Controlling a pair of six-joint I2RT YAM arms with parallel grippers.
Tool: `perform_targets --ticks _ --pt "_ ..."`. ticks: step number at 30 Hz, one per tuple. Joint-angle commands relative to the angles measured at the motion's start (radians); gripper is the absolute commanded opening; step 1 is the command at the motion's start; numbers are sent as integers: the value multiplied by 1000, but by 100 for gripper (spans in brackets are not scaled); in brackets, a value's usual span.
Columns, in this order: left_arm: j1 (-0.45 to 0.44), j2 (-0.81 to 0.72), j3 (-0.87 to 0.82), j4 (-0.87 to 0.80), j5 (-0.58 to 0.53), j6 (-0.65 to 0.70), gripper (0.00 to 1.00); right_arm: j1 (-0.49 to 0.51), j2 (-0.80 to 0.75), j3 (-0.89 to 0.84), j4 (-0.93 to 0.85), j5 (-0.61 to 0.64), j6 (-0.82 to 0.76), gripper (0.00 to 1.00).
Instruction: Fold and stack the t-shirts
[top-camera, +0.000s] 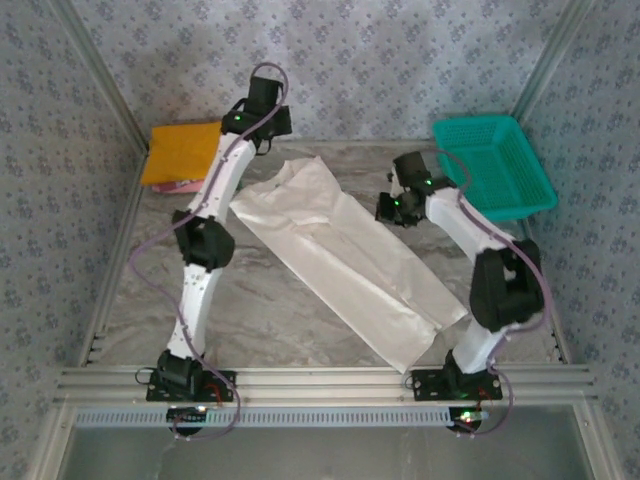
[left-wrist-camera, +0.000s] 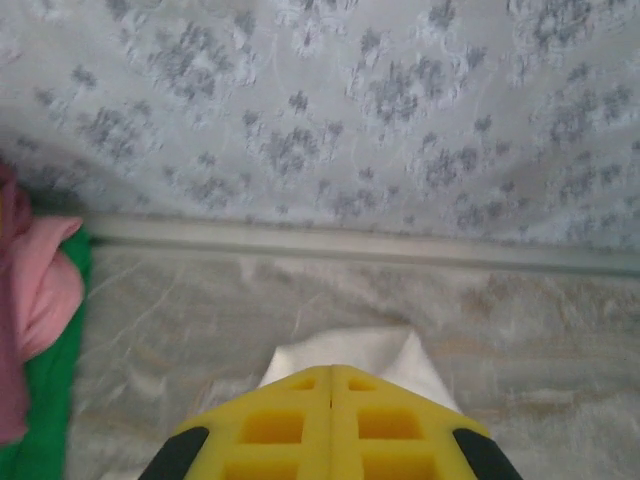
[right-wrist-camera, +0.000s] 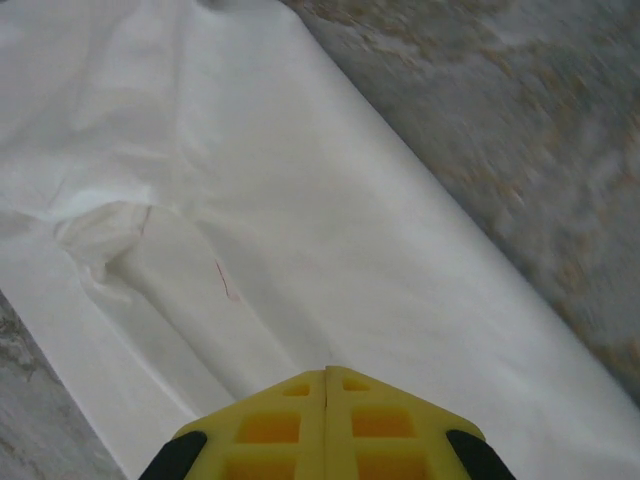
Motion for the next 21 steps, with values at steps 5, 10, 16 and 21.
perform_targets --ticks 5,10,16,21 --pt "82 -678 -1170 421 40 -138 0 28 211 237 -110 -49 -123 4" --pt "25 -655 -1254 391 213 -109 2 37 271 256 -55 -62 -115 4" --pt "-41 -479 -1283 514 172 -209 0 49 416 417 -151 24 -129 4" --pt "-52 -360 -1184 455 139 -251 0 58 482 453 -173 32 -132 4"
